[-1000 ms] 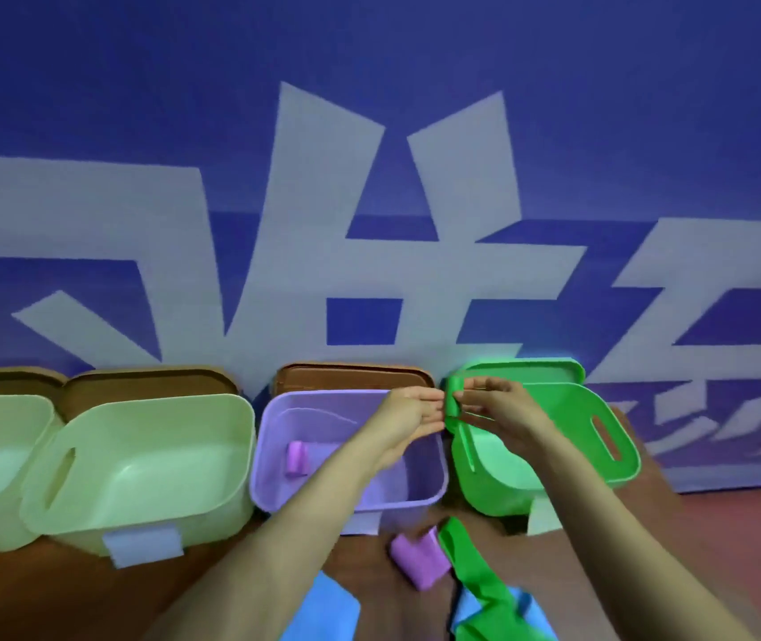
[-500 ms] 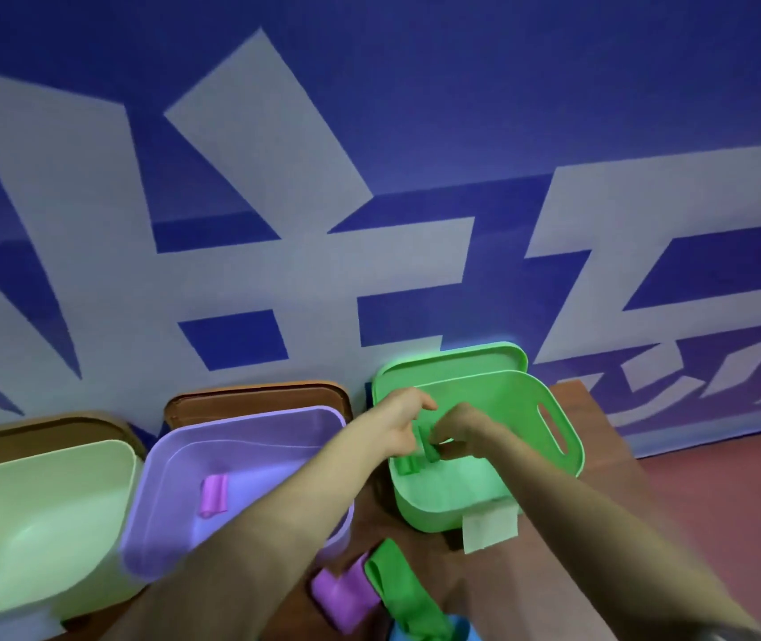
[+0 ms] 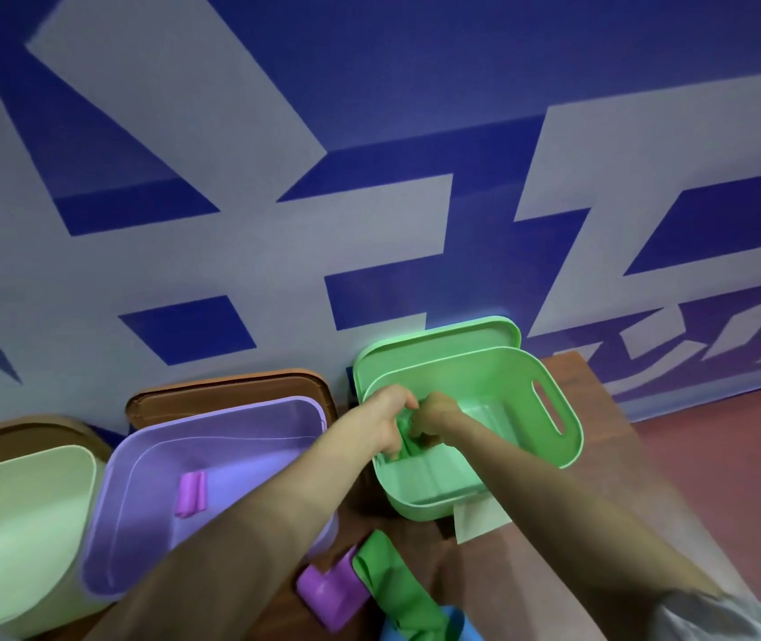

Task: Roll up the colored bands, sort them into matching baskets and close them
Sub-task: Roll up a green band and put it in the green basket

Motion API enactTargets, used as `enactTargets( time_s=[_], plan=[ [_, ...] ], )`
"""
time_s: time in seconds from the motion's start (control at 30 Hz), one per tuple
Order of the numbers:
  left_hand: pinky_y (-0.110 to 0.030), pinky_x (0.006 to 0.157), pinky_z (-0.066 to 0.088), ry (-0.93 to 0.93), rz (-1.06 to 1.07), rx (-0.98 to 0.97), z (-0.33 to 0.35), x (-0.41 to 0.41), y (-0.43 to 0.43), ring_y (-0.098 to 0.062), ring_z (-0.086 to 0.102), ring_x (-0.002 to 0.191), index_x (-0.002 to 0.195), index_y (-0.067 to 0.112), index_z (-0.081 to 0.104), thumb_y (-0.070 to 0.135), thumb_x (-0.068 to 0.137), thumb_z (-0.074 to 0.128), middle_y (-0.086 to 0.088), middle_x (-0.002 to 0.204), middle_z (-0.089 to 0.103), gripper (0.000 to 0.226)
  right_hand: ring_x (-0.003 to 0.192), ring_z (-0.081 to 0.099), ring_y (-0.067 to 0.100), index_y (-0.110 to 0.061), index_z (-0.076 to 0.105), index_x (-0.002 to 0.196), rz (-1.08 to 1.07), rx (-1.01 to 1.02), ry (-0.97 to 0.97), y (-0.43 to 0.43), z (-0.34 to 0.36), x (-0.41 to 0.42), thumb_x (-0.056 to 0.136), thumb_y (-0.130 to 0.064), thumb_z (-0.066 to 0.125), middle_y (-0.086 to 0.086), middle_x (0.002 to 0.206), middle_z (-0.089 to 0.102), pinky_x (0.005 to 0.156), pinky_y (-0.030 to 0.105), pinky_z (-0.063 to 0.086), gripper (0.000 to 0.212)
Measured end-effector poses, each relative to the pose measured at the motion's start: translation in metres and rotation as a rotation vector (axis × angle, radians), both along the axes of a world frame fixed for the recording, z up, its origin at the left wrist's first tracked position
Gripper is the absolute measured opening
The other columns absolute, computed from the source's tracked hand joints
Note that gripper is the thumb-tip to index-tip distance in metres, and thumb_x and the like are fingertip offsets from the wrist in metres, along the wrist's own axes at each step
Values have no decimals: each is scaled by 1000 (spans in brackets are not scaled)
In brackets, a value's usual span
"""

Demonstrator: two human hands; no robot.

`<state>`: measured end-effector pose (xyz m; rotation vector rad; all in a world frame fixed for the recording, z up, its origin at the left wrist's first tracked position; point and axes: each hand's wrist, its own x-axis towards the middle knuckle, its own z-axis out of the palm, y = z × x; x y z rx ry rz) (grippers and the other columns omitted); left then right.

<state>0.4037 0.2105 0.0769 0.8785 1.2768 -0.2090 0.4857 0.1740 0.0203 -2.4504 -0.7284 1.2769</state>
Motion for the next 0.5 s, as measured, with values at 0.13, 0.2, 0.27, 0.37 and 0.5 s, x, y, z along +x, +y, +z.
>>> enactTargets(
  time_s=[0.13, 0.2, 0.27, 0.37, 0.5],
  plan=[
    [-48, 116, 0, -26, 40, -23, 6, -2, -3, -33, -6, 146, 150, 2, 0, 11, 93, 44, -15, 159, -8, 73, 81, 62, 21, -2, 57, 80, 44, -29, -42, 1, 7, -3, 84, -8, 67, 6, 69, 55, 84, 29, 55, 13],
    [-47, 116, 0, -59, 68, -32, 14, -5, -4, -33, -7, 146, 150, 2, -2, 11, 93, 43, -15, 159, -9, 74, 67, 56, 20, -5, 47, 67, 20, -45, -30, -1, 15, -2, 85, -7, 65, 6, 64, 49, 65, 24, 51, 25],
    [-46, 117, 1, -104, 97, -20, 26, -10, -6, -31, -8, 146, 150, 2, -3, 10, 93, 43, -15, 159, -9, 74, 56, 48, 17, -3, 46, 69, -50, -14, 16, -7, 25, -1, 87, -6, 63, 8, 64, 47, 52, 23, 40, 25],
    [-47, 116, 6, -187, 126, 18, 51, -24, -10, -30, -2, 147, 150, 1, 6, 9, 94, 43, -15, 159, 2, 68, 65, 50, 18, 0, 55, 92, -181, 120, 126, -21, 52, -2, 87, -7, 65, 11, 82, 55, 60, 27, 40, 14],
    [-46, 112, 24, -340, 152, 109, 99, -66, -24, -26, 26, 140, 136, 2, 40, 10, 91, 48, -18, 146, 30, 46, 88, 55, 20, 1, 62, 112, -200, 381, 147, -45, 109, -24, 89, -15, 65, 9, 100, 60, 73, 30, 41, 28]
  ],
)
